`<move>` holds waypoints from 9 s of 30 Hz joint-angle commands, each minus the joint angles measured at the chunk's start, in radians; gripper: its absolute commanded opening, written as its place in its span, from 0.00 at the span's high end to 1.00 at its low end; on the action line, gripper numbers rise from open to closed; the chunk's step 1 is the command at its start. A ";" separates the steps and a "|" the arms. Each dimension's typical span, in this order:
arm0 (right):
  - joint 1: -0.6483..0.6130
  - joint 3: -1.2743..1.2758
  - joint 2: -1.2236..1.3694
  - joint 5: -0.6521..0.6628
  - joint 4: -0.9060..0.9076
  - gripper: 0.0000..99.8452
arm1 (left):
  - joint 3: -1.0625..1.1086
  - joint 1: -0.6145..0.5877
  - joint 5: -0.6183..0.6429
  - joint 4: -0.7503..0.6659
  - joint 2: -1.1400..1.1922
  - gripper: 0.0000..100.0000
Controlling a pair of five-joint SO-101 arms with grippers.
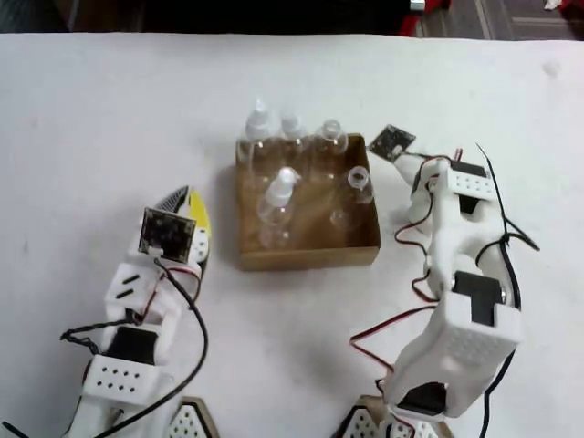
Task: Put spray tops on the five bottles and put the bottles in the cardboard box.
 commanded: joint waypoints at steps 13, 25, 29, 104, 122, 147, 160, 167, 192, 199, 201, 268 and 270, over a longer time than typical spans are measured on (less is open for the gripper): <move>0.047 -0.101 -0.012 -0.002 -0.053 0.98 | -0.005 0.013 -0.049 -0.023 -0.024 0.98; 0.179 -0.180 -0.213 -0.420 0.010 0.98 | -0.003 0.042 -0.060 -0.023 -0.022 0.98; 0.222 -0.176 -0.236 -0.566 0.131 0.98 | -0.003 0.041 -0.060 -0.018 -0.022 0.98; 0.262 0.025 -0.550 0.011 0.325 0.98 | -0.008 0.038 -0.061 -0.020 -0.025 0.98; 0.015 0.195 -1.136 -0.331 0.067 0.98 | -0.009 0.036 -0.061 -0.018 -0.025 0.98; -0.199 0.479 -1.199 -1.323 -0.921 0.99 | -0.006 0.041 -0.061 -0.021 -0.025 0.98; -0.383 0.385 -0.866 -1.321 -1.093 0.99 | -0.003 0.036 -0.061 -0.023 -0.025 0.98; -0.329 0.305 -0.765 -1.329 -1.092 0.99 | -0.008 0.036 -0.063 -0.023 -0.025 0.98; -0.288 0.288 -0.756 -1.330 -0.958 0.99 | -0.005 0.036 -0.063 -0.023 -0.025 0.98; -0.289 0.285 -0.763 -1.330 -0.958 0.99 | -0.005 0.036 -0.063 -0.023 -0.025 0.98; -0.305 0.285 -0.754 -1.329 -0.958 0.99 | -0.005 0.036 -0.063 -0.023 -0.025 0.98; -0.226 0.482 -1.136 -1.039 -0.478 0.78 | -0.003 0.036 -0.063 -0.023 -0.025 0.98; -0.186 0.440 -1.127 -1.037 -0.406 0.78 | -0.003 0.036 -0.063 -0.023 -0.025 0.98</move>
